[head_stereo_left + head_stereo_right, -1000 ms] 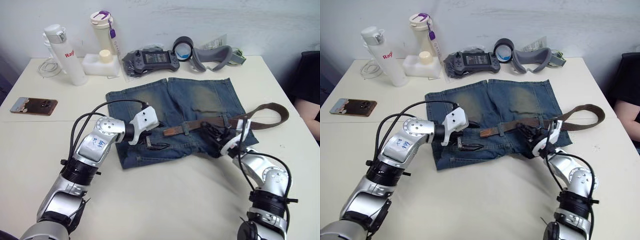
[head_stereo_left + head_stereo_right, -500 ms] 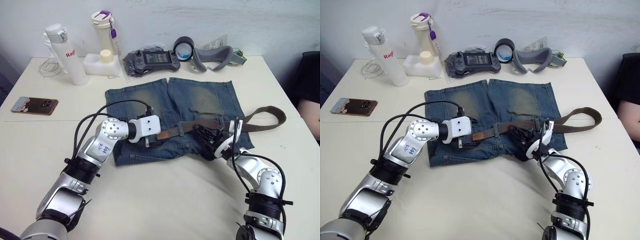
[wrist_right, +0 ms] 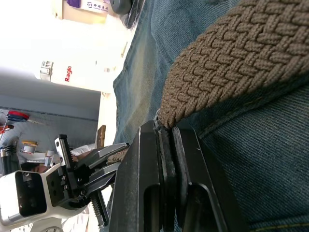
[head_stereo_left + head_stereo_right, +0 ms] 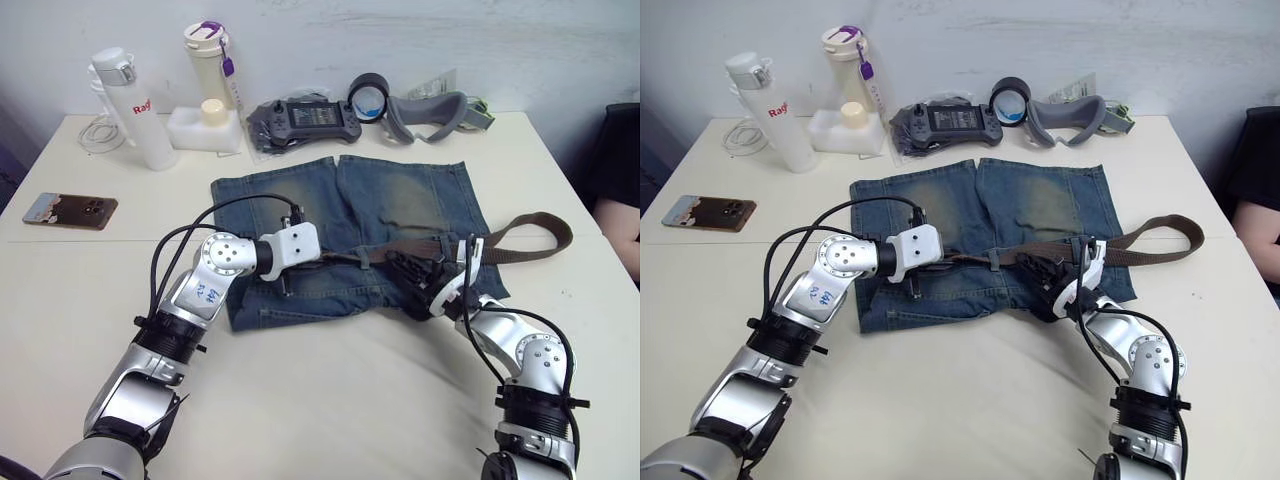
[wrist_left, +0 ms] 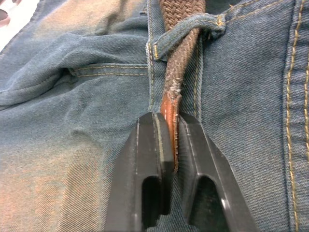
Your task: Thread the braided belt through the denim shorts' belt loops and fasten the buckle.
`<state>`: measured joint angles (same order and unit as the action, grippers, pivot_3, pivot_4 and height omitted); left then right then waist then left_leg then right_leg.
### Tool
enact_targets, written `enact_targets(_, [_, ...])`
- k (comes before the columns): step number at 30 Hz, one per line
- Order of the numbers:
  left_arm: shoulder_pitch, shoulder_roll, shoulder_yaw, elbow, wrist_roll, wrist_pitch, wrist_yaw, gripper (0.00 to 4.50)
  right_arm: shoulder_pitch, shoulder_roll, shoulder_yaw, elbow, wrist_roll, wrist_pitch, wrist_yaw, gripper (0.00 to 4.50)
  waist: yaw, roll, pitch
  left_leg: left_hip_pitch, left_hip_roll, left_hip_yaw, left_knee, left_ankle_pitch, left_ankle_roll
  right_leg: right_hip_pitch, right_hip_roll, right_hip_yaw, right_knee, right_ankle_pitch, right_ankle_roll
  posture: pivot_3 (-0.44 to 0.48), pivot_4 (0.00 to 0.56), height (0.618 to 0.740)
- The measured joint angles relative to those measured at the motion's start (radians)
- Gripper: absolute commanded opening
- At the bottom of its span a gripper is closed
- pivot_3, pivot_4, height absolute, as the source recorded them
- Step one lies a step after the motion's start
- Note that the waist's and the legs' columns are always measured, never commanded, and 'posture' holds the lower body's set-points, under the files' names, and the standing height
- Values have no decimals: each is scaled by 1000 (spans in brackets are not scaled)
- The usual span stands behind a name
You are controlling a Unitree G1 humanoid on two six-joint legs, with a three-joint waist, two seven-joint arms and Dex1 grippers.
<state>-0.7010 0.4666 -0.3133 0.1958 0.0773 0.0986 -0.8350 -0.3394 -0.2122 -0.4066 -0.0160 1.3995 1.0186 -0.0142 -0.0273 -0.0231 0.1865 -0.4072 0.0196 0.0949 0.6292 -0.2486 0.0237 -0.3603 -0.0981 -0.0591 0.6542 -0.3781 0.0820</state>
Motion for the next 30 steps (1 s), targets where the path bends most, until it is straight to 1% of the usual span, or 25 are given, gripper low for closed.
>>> enact_targets(1, [0, 0, 0, 0, 1, -3, 0, 0, 3, -20, 7, -3, 1, 8, 10, 1080, 0, 0, 0, 0, 0, 0, 0, 0, 0, 0, 0, 0, 0, 0, 0, 0, 150, 731])
enact_targets(3, [0, 3, 0, 3, 3, -6, -1, 0, 9, -61, 8, -22, 3, 20, 35, 1964, 0, 0, 0, -1, 0, 0, 0, 0, 0, 0, 0, 0, 0, 0, 0, 0, 150, 731])
enact_targets(7, [0, 8, 5, 6, 3, -7, -2, 0, 5, -194, 27, -87, -30, 34, 128, 3897, 1, 0, 0, -1, 0, 0, 0, 0, 1, 0, 0, -1, 0, 0, 0, 0, 150, 731])
enact_targets(9, [0, 11, 18, 5, 2, -6, -6, 0, 2, -281, 69, -132, -89, 37, 198, 3897, -1, 0, 0, -1, 0, 0, 0, 0, 1, 0, 0, -1, -1, 0, 0, 0, 150, 731])
enact_targets(10, [0, 15, 20, 4, 2, -5, -9, 0, 2, -316, 94, -142, -120, 39, 230, 3744, -1, 0, 0, -1, 0, 0, 0, 0, 1, 0, 0, -1, -1, 0, 0, 0, 150, 731])
enact_targets(11, [0, 22, 20, 1, 3, -6, -12, 0, 1, -342, 120, -143, -152, 40, 255, 3365, -2, 0, 0, 0, 0, 0, 0, 0, 1, 0, 1, -1, -1, 0, 0, 0, 150, 731])
enact_targets(13, [2, 46, 20, -10, 8, -6, -24, 0, 0, -381, 183, -139, -238, 40, 296, 2443, -1, 0, 0, -1, 0, 0, 0, 0, 1, -1, 1, -1, -1, 0, 0, 0, 150, 731])
enact_targets(14, [6, 59, 21, -25, 9, -5, -30, 0, 1, -396, 214, -137, -271, 40, 311, 2089, -1, 0, 0, -1, 0, 0, 0, 0, 0, -1, 1, -1, -1, 0, 0, 0, 150, 731])
enact_targets(15, [10, 69, 24, -40, 9, 1, -34, 0, -2, -414, 252, -133, -320, 30, 332, 1483, 0, 0, 0, -1, 0, 0, 0, 0, 0, -1, 1, -1, -1, 0, 0, 0, 150, 731])
enact_targets(17, [24, 98, 30, -75, 9, 14, -41, 0, -3, -450, 322, -115, -422, 9, 368, 553, 2, 0, 0, -1, 0, 0, 1, 0, 0, 0, 0, -1, -1, 0, 0, 0, 150, 731])
enact_targets(18, [34, 119, 37, -89, 11, 17, -44, 0, -4, -453, 336, -104, -459, -10, 385, 41, 1, 0, 0, -1, 0, 0, 1, 0, 1, 0, 0, -1, -1, 0, 0, 0, 150, 731])
enact_targets(23, [99, 225, 70, -147, 33, 23, -49, 0, -13, -472, 385, -96, -572, -58, 461, 41, 1, -1, 0, 1, 0, -1, 1, -1, 1, 2, 0, -1, -1, 0, 0, 0, 150, 731])
enact_targets(26, [139, 291, 71, -149, 79, -7, -42, 0, -24, -472, 398, -95, -615, -61, 492, 41, 0, -2, -1, 1, 0, -1, 1, -2, 2, 2, -1, -1, -4, 0, 0, 0, 150, 731])
enact_targets(28, [139, 319, 70, -152, 100, -23, -39, 0, -30, -477, 402, -92, -639, -60, 514, 41, 1, -2, -1, 2, 0, -1, 1, -2, 3, 3, -1, -2, -5, 0, 0, 0, 150, 731])
enact_targets(30, [139, 329, 75, -153, 106, -19, -39, 0, -34, -477, 402, -89, -653, -60, 530, 41, 1, -2, -1, 2, 0, -1, 1, -3, 4, 3, -1, -2, -5, 0, 0, 0, 150, 731])
